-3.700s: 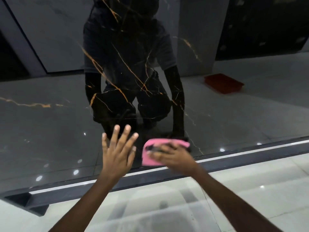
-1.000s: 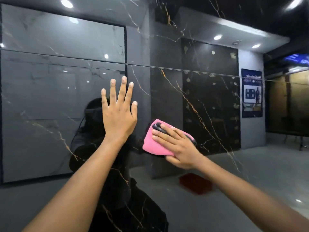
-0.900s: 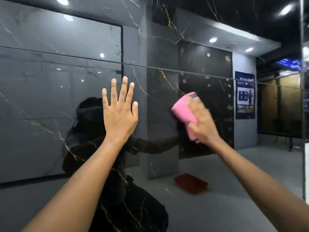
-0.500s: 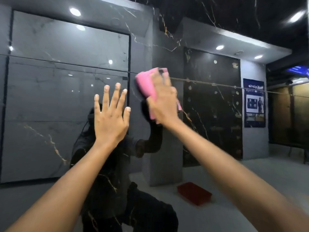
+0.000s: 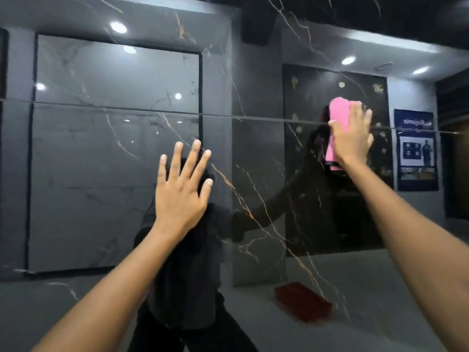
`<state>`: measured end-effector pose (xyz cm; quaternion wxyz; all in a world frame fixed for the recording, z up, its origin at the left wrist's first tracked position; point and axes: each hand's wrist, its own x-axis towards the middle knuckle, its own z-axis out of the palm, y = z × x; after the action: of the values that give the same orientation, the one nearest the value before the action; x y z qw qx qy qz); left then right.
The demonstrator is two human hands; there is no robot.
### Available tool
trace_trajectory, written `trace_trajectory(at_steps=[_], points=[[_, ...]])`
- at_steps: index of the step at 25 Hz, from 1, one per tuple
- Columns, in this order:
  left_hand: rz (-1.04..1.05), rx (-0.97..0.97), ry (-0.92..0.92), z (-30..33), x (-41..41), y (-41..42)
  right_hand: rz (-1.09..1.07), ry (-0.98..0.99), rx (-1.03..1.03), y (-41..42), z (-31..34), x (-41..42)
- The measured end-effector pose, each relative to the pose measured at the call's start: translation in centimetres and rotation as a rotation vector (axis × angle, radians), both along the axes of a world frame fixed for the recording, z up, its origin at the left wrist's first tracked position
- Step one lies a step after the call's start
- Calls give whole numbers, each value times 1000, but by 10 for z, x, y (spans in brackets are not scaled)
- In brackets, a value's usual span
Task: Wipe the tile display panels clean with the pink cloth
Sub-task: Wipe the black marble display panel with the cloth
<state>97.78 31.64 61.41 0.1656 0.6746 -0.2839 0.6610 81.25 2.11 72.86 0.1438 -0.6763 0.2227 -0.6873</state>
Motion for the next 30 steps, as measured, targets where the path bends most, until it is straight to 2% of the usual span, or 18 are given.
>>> trace_trajectory(at_steps=[2,4,6,7,8,9,11,13,15,17,18,20,22,23,24,25,28,30], points=[[48,12,-12,-2,3,3,16,6,-238,40,-32,29],[42,16,5,0,-1,4,113,180,-610,100,-104,55],[38,28,20,2,-4,4,99,361,-974,133,-161,58],[43,34,28,3,-3,5,66,395,-1090,126,-162,57],[49,34,39,3,-2,6,43,382,-1118,109,-149,54],[53,35,47,3,-2,7,29,335,-1036,88,-131,49],[38,60,50,2,-6,8,-5,192,-682,37,-91,29],[-7,51,46,-14,-17,9,-8,137,-335,-10,-58,2],[-30,18,47,-48,-21,14,-4,65,-152,-20,-44,-7],[-21,2,69,-80,-15,19,-21,26,-171,9,-59,4],[-1,0,92,-93,-10,21,-8,38,-264,29,-84,17],[31,4,115,-107,-2,23,77,187,-658,81,-170,42],[25,15,118,-108,-1,24,116,466,-1163,126,-252,50],[16,31,123,-106,-1,26,128,570,-1307,132,-268,50],[-3,42,130,-103,-1,29,136,609,-1352,126,-265,49],[-25,37,137,-102,-2,30,137,577,-1295,114,-249,47],[-73,-1,167,-123,-15,25,49,318,-785,51,-182,24],[-71,30,176,-150,-18,17,7,224,-482,7,-144,-4]])
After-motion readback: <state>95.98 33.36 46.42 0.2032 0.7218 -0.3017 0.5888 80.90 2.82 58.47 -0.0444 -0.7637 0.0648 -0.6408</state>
